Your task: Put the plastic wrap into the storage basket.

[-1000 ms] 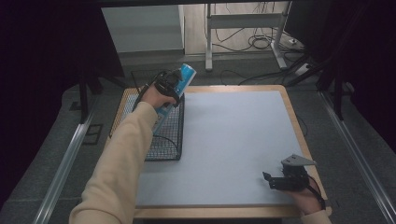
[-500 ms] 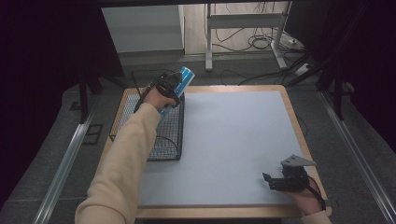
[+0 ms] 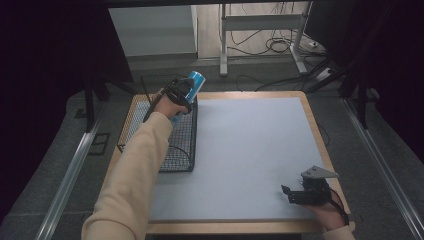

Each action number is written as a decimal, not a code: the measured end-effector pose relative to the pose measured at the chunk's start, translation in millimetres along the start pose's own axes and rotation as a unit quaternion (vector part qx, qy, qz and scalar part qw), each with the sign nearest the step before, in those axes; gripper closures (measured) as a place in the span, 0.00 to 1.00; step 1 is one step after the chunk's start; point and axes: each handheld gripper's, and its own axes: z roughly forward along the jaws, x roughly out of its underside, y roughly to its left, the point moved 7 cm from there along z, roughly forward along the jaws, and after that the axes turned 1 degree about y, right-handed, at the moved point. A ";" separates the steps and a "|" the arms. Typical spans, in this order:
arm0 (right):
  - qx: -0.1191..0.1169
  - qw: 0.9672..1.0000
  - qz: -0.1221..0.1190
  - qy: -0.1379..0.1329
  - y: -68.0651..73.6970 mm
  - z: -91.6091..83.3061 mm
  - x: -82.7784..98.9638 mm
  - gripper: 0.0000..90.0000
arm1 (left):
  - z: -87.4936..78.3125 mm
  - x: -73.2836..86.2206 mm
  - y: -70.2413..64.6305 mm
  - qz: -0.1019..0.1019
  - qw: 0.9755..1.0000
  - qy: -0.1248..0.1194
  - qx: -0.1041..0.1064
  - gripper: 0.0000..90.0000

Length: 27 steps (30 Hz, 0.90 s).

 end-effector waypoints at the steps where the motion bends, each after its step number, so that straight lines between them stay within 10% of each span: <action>1: 0.000 1.000 -0.001 0.000 0.0 -0.3 -0.1 0.13 | -2.4 -0.2 -0.2 -0.002 1.000 -0.003 -0.002 0.28; 9: 0.001 1.000 0.000 -0.001 -0.3 -0.8 0.1 0.13 | -34.7 8.4 -8.2 -0.030 0.997 -0.058 0.031 0.16; 14: 0.002 1.000 0.001 -0.007 0.5 -3.4 -2.5 0.13 | -60.6 25.1 -30.1 -0.020 0.990 -0.118 0.069 0.19; 23: 0.002 1.000 -0.007 -0.010 3.4 -2.6 -5.7 0.13 | -83.2 51.9 -75.4 0.009 0.982 -0.155 0.107 0.19; 25: 0.002 1.000 -0.008 -0.013 3.7 -2.0 -7.3 0.13 | -95.9 55.9 -87.3 0.006 0.975 -0.187 0.117 0.18; 27: 0.001 1.000 -0.008 -0.012 4.1 -1.2 -7.6 0.13 | -104.0 57.2 -96.8 0.018 0.974 -0.195 0.116 0.20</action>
